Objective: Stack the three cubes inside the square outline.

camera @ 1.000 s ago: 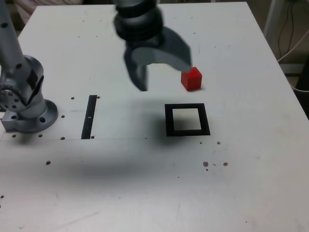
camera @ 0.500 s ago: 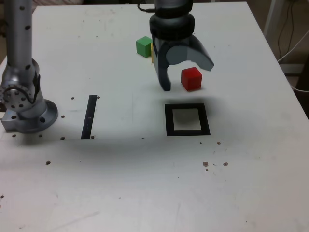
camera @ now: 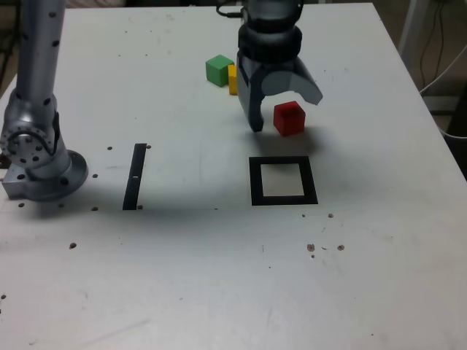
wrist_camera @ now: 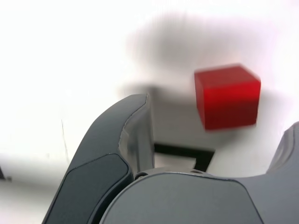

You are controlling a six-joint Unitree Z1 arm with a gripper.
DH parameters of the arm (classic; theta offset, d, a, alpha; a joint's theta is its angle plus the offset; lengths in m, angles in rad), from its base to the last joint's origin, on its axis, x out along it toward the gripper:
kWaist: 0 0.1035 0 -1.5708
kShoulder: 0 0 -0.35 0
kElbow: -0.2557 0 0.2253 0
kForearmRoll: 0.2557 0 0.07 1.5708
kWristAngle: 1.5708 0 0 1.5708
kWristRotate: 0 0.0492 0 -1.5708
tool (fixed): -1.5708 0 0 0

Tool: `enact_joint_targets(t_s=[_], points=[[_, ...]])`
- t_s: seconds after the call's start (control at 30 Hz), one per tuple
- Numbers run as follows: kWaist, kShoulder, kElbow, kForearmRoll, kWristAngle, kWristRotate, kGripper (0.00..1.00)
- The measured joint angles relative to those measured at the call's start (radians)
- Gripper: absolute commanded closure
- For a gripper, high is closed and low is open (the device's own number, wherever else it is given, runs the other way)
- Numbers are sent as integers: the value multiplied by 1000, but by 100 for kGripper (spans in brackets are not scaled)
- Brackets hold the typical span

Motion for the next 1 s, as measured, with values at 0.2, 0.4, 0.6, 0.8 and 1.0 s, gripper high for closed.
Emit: enact_joint_targets(t_s=[0.2,0.4,0.6,0.8,1.0], points=[[13,29,-3,-10,49,0,7],[17,66,-27,-17,47,6,13],[17,93,-63,-1,30,9,21],[17,106,-129,68,30,10,36],[17,124,-169,108,35,10,49]])
